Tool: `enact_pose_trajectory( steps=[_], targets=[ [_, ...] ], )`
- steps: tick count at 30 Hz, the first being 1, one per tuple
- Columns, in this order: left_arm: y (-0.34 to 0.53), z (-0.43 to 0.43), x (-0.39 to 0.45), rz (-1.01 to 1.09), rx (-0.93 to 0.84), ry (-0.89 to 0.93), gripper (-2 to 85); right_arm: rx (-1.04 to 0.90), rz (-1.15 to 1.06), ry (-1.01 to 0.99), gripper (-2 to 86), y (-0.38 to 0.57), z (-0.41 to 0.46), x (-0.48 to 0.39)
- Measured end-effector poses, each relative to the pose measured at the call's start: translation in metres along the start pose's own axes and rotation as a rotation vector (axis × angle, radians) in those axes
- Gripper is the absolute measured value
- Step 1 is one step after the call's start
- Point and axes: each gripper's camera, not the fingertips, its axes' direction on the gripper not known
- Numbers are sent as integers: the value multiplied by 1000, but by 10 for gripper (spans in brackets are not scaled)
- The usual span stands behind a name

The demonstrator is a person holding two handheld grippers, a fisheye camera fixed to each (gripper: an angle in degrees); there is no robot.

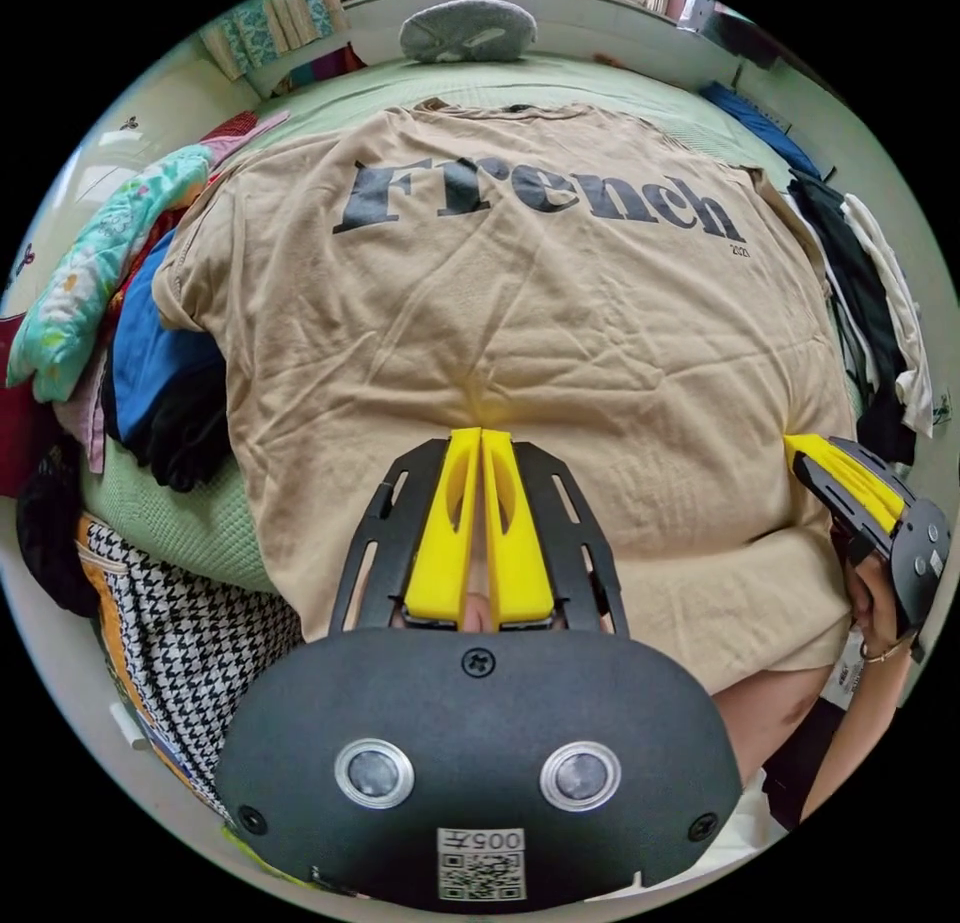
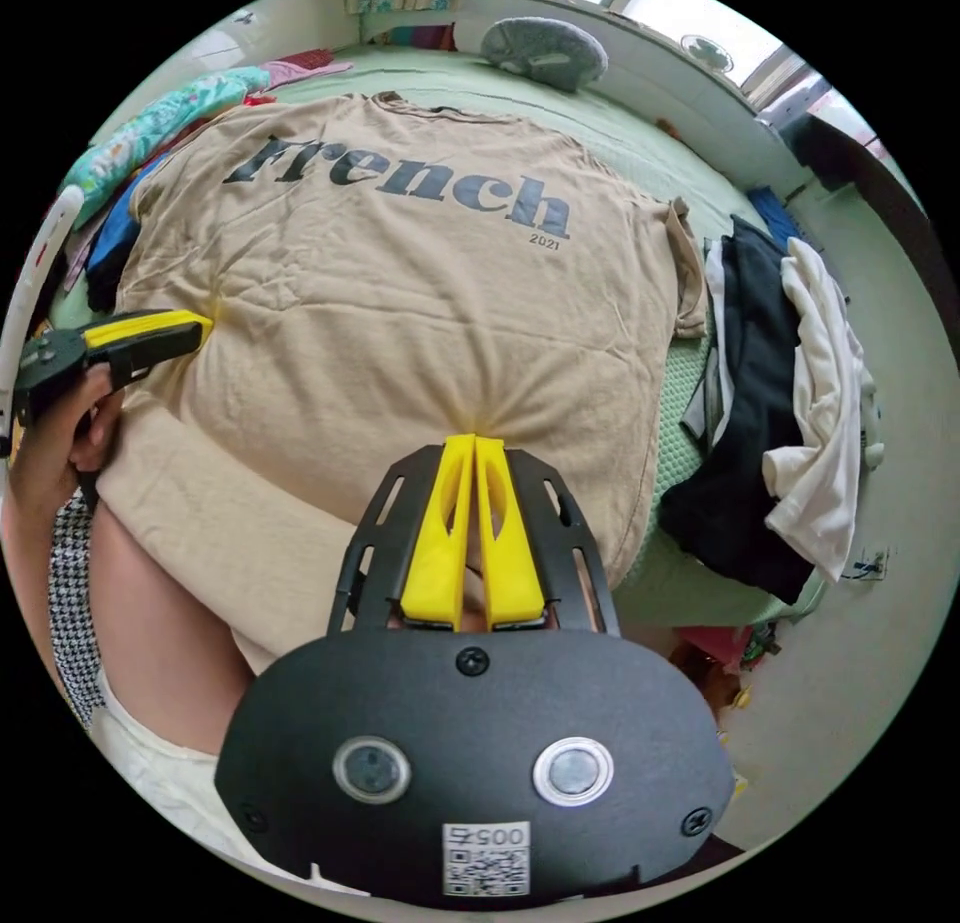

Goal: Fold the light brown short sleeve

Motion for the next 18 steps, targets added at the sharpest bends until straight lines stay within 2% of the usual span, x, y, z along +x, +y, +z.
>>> enact_pose_trajectory(
  steps=[4,7,10,14,18],
  targets=[
    [12,-9,8,31,-2,-44,-3,6,1,-9,-12,13,-12,2],
    [22,-34,7,-8,-2,45,-3,-45,59,-80,-12,19,-38,17],
    [40,-76,12,-54,105,142,-2,91,185,-230,-12,35,-93,31],
    [83,-101,30,-117,143,156,-2,141,291,-182,-10,74,-121,13],
    [138,-104,41,-146,166,115,-2,105,306,-183,-10,129,-121,-12]
  ],
)
